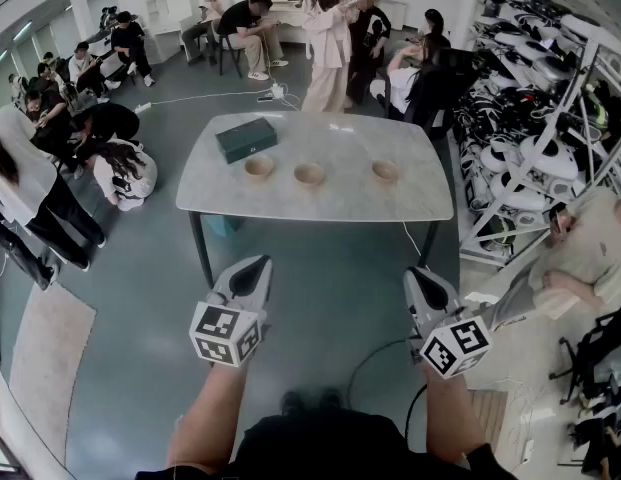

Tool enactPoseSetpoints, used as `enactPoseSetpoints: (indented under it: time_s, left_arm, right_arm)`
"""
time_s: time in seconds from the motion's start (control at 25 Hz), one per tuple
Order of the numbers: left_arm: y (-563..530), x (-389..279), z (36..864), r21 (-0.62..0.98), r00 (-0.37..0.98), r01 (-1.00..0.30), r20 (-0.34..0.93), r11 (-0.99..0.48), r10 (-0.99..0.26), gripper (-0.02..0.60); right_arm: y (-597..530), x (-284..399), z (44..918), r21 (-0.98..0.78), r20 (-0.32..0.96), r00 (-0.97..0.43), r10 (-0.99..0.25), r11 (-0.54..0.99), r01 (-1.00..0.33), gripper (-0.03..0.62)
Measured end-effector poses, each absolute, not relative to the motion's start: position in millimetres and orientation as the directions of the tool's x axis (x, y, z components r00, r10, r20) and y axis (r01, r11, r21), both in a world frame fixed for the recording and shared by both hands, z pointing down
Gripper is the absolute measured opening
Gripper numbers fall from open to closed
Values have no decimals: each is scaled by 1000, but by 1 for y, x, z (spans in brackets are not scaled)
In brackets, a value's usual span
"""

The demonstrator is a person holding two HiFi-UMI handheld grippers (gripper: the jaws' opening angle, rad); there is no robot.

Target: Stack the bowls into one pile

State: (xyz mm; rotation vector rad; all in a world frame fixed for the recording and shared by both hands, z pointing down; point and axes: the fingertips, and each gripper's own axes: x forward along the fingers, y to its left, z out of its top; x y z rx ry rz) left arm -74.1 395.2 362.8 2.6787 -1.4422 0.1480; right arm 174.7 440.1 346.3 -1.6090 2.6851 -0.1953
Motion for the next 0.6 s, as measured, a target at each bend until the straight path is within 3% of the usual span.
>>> enactPoseSetpoints:
  time_s: [0.6]
  left_arm:
    - [398,-42,368,21,556,-829,137,-558,-820,11]
  right_arm:
    - [444,203,350,-178,25,-505,-863,493,-852,2]
